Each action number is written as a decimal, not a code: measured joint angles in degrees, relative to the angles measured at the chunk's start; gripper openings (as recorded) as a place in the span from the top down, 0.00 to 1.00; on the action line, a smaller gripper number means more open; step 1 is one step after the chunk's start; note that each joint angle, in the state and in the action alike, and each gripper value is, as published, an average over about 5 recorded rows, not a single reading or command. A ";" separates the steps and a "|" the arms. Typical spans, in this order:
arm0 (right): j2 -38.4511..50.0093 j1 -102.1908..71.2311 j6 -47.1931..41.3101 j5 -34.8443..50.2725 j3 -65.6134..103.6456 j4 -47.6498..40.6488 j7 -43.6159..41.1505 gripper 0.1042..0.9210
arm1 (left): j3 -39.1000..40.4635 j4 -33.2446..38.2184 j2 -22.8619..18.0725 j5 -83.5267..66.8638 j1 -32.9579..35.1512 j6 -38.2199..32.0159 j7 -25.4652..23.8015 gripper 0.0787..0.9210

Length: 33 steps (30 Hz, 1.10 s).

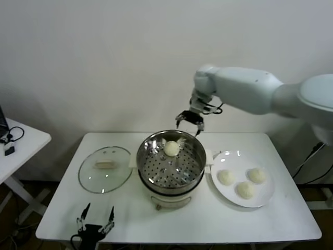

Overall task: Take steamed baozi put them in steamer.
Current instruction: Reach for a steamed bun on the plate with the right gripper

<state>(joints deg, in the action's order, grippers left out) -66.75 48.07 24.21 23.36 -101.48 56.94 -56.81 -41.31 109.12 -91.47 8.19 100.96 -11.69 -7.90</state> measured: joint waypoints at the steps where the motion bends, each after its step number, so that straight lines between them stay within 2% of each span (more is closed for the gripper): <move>1: 1.43 0.57 -2.25 1.18 -1.03 1.09 0.35 0.12 | 0.00 0.08 -0.05 -0.04 0.10 -0.08 0.05 0.12; 9: 11.67 0.72 -19.09 6.73 -4.60 9.14 4.38 0.12 | 0.06 1.08 -0.60 -0.49 0.83 -0.81 0.31 0.12; 17: 16.57 -6.47 -30.45 8.03 -1.48 12.60 8.62 0.12 | -0.53 2.02 -0.71 -0.50 1.84 -1.51 0.56 0.12; 33: 18.13 -20.51 -37.89 5.77 7.83 11.21 11.29 0.12 | -1.09 2.62 -0.73 0.32 3.40 -2.25 0.79 0.12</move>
<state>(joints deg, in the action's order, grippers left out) -48.62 27.56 -13.68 29.13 -93.64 68.15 -45.52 -42.41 111.74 -92.20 8.51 104.37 -13.94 -7.11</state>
